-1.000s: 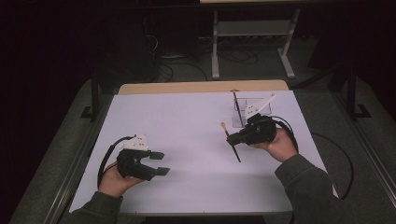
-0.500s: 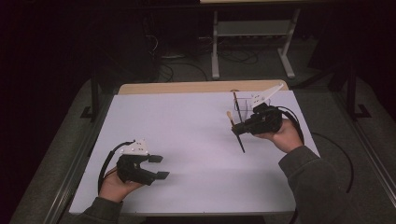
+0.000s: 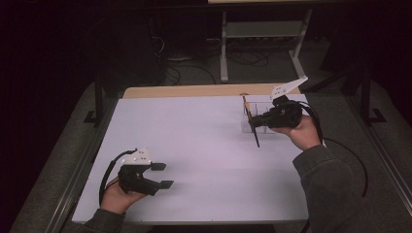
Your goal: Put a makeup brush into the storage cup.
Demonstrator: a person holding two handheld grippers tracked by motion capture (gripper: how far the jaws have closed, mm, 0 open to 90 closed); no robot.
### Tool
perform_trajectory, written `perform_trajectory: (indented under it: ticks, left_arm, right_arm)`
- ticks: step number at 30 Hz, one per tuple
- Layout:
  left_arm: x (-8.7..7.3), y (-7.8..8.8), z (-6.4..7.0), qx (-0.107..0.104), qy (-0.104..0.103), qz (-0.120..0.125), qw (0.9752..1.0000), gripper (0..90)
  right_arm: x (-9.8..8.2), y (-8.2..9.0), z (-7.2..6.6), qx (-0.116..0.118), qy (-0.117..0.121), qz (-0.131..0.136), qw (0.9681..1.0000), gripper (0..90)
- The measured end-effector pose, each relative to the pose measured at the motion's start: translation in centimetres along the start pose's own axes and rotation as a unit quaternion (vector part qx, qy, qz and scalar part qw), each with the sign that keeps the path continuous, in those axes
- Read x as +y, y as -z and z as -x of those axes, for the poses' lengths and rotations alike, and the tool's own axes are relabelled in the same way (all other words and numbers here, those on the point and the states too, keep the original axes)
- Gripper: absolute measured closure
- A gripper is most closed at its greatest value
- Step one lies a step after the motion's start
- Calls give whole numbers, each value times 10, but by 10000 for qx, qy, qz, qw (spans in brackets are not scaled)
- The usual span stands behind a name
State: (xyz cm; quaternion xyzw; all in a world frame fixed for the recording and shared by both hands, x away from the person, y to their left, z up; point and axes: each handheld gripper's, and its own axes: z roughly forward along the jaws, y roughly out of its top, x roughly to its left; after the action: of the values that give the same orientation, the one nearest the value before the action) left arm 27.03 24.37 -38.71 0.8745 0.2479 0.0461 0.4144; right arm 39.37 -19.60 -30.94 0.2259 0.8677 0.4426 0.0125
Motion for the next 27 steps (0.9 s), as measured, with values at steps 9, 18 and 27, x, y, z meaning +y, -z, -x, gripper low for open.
perform_trajectory:
  ticks: [9, 18, 27]
  left_arm:
    - [-2, 1, -2, 20, 21, 30, 10000, 318]
    - [-3, -1, -4, 7, 59, 30, 10000, 313]
    - [-4, 2, -6, -3, 78, 42, 10000, 311]
  right_arm:
    - [10, 11, 12, -213, -121, 54, 9997, 831]
    - [22, 13, 25, -312, -201, 42, 9993, 832]
    - [36, 15, 38, -498, -201, 161, 9984, 832]
